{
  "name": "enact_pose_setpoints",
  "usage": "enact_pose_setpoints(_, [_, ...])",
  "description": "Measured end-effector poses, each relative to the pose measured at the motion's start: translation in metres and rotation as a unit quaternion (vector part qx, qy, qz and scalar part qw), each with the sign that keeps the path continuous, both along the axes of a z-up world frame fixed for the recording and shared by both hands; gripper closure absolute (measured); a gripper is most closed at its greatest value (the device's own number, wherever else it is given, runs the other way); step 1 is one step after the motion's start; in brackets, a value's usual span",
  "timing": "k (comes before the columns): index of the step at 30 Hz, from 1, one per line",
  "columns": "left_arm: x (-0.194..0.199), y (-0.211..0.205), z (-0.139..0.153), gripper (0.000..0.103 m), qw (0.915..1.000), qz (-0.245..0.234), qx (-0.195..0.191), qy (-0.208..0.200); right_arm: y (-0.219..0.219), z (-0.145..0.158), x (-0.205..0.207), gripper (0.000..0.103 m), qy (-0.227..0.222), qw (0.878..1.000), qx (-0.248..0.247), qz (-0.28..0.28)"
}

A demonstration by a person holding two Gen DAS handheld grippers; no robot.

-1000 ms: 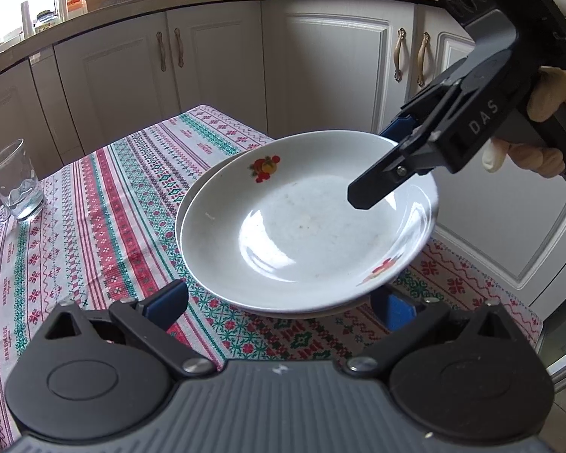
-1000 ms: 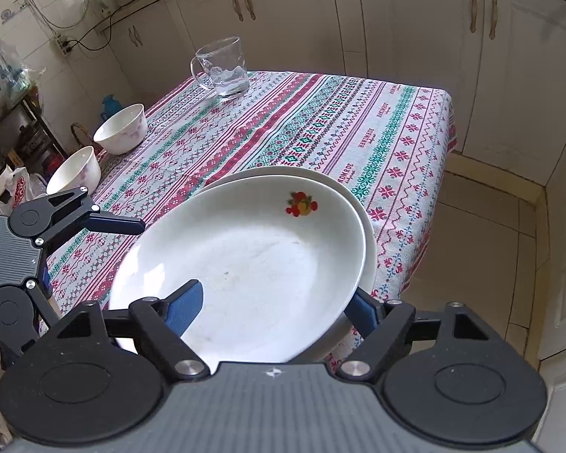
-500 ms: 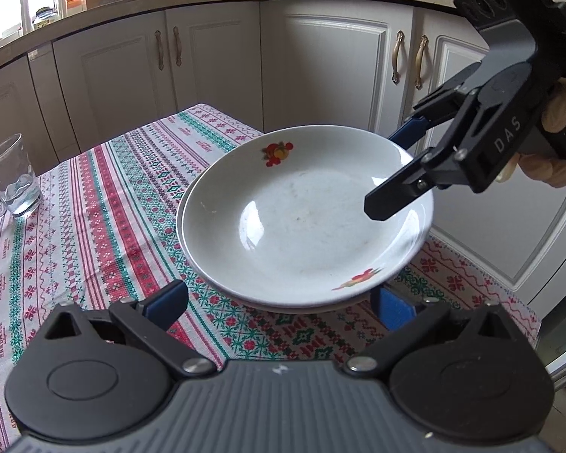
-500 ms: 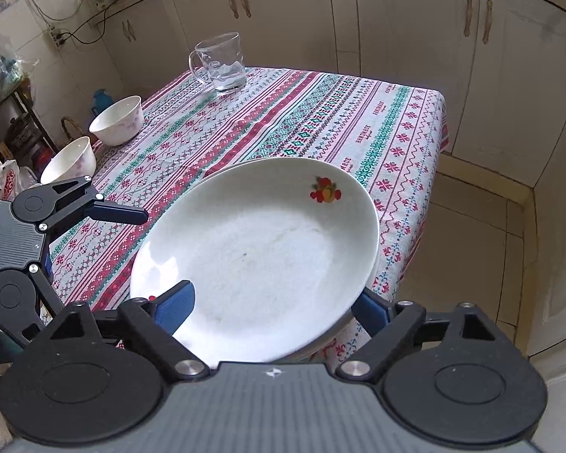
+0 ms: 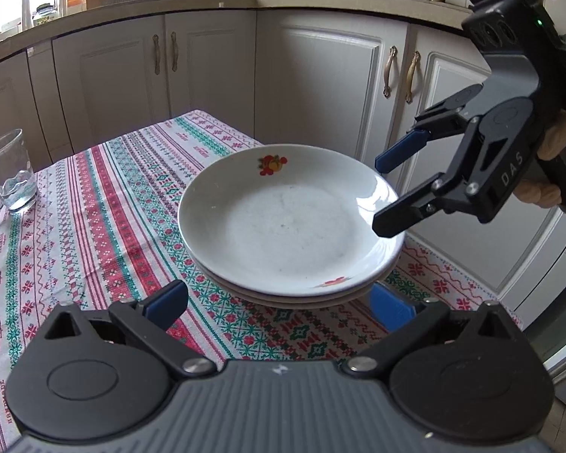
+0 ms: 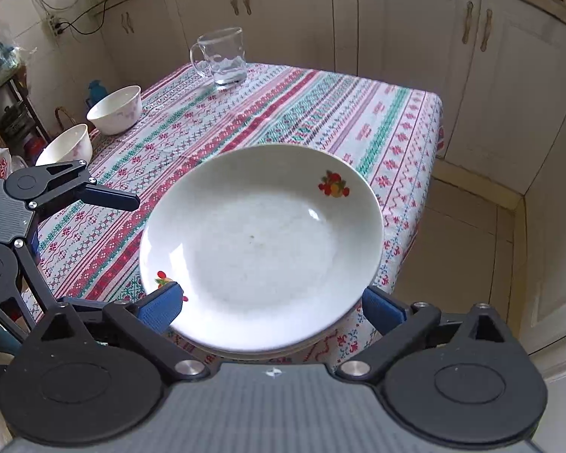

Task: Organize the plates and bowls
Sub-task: 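Lower the flowered flat plate onto the plate stack and open the right gripper, then withdraw the right gripper from the plate stack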

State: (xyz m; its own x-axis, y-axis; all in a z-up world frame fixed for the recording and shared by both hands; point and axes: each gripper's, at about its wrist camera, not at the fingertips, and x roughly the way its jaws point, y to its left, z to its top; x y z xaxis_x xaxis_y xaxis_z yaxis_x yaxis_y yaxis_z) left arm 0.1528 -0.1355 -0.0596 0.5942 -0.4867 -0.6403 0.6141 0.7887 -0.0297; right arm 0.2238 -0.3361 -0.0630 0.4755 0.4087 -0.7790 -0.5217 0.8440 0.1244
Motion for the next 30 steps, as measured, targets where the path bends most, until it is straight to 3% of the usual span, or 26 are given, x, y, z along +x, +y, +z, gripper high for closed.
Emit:
enact_pose_setpoints(8, [-0.009,0.009,0.022,0.001,0.9995,-0.012,-0.011,-0.029,0.021,0.017,-0.028,0.000,-0.055,0.998,-0.005,0.017])
enact_pose_setpoints(12, [-0.009,0.018,0.021,0.001,0.9996,-0.024,-0.011,-0.006,0.032,0.025,-0.044,0.000,-0.088,0.996,-0.007,0.025])
enact_pose_setpoints(20, [-0.016,0.048,0.026,0.001,0.9994,0.026,-0.023,-0.003,0.045,0.036,-0.069,0.000,-0.132,0.991,0.006,0.025])
enact_pose_setpoints(30, [-0.041,0.087,0.050,0.001,0.9984,0.037,-0.040,-0.014,0.070,0.041,-0.085,0.000,-0.161,0.986,0.024,0.036])
